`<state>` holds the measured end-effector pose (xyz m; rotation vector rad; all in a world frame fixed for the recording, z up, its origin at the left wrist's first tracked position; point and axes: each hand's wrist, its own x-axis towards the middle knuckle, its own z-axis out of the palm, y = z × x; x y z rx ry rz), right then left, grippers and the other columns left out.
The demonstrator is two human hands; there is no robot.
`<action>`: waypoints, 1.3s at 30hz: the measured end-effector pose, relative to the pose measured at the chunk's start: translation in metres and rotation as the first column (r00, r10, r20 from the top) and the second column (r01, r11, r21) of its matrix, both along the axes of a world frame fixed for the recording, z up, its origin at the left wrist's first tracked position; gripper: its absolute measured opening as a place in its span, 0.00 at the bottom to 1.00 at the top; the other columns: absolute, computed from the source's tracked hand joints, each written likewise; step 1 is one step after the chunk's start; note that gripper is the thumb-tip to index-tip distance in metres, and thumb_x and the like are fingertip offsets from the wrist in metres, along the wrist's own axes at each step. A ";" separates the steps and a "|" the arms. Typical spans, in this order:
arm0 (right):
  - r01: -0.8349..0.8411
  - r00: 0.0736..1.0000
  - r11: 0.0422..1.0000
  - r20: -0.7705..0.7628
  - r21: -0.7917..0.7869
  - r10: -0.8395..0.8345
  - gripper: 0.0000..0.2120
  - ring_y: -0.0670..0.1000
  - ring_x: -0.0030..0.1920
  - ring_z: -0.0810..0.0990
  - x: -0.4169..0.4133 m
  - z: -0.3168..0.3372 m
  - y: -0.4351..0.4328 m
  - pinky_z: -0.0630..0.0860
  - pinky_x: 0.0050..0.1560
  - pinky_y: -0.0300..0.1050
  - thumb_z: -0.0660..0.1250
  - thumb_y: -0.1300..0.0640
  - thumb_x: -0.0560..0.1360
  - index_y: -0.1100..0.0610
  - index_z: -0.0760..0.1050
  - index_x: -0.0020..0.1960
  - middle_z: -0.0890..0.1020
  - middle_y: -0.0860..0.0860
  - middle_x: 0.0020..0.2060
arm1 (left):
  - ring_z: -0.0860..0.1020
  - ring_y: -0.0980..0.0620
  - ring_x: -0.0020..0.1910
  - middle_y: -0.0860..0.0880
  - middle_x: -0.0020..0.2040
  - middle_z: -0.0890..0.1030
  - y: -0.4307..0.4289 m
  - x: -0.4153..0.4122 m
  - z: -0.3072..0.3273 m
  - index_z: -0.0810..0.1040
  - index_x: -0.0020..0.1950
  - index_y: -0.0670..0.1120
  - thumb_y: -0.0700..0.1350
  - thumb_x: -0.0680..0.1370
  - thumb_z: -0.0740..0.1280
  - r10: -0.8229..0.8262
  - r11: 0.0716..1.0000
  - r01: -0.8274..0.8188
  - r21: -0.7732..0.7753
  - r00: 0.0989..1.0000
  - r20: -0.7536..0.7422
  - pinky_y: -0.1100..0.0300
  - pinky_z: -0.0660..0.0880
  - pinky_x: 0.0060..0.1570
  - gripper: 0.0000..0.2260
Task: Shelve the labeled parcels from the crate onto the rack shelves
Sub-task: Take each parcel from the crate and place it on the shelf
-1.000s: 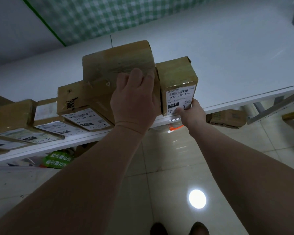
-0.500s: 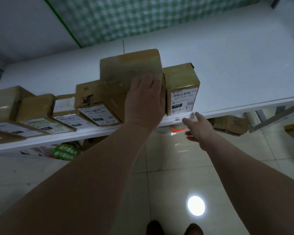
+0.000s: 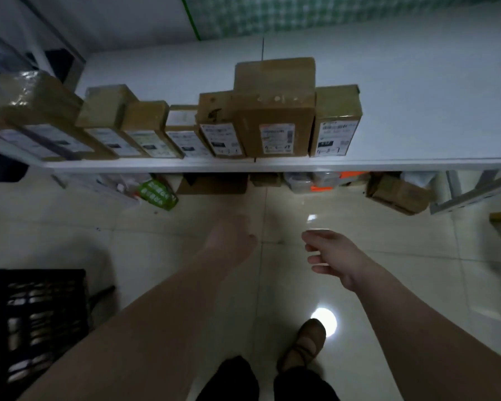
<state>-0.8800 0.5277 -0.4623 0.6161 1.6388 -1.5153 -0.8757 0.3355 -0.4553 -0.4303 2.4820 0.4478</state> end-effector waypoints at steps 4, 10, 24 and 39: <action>0.050 0.998 0.997 0.031 0.064 -0.052 0.02 0.50 0.34 0.70 0.040 0.002 -0.010 0.70 0.35 0.41 0.64 0.58 0.80 0.55 0.76 0.49 0.74 0.52 0.38 | 0.77 0.47 0.56 0.45 0.58 0.80 0.005 0.051 0.007 0.79 0.60 0.44 0.43 0.78 0.64 0.168 0.965 -0.169 0.198 0.986 0.024 0.61 0.72 0.52 0.12; -0.020 0.998 0.991 0.055 0.133 0.013 0.05 0.51 0.35 0.73 0.102 0.003 -0.047 0.74 0.37 0.42 0.65 0.57 0.80 0.57 0.76 0.54 0.77 0.53 0.41 | 0.79 0.47 0.46 0.45 0.43 0.80 -0.026 0.122 0.029 0.80 0.43 0.44 0.41 0.77 0.63 0.180 0.941 -0.175 0.289 0.984 0.008 0.60 0.73 0.42 0.07; -0.318 0.863 0.869 -0.263 0.380 0.431 0.14 0.52 0.31 0.69 0.307 0.073 -0.339 0.63 0.30 0.44 0.64 0.55 0.79 0.61 0.81 0.40 0.72 0.52 0.27 | 0.74 0.50 0.37 0.47 0.35 0.74 -0.341 0.421 0.092 0.76 0.37 0.41 0.45 0.80 0.61 0.714 0.669 -0.648 0.364 0.696 -0.073 0.59 0.67 0.37 0.13; -0.708 0.392 0.497 -0.306 0.502 0.868 0.09 0.57 0.46 0.79 0.414 0.067 -0.571 0.75 0.48 0.49 0.66 0.54 0.78 0.58 0.81 0.48 0.80 0.54 0.41 | 0.76 0.43 0.58 0.43 0.59 0.78 -0.497 0.621 0.087 0.78 0.61 0.46 0.45 0.80 0.60 0.981 0.192 -0.944 0.270 0.182 -0.060 0.53 0.74 0.58 0.12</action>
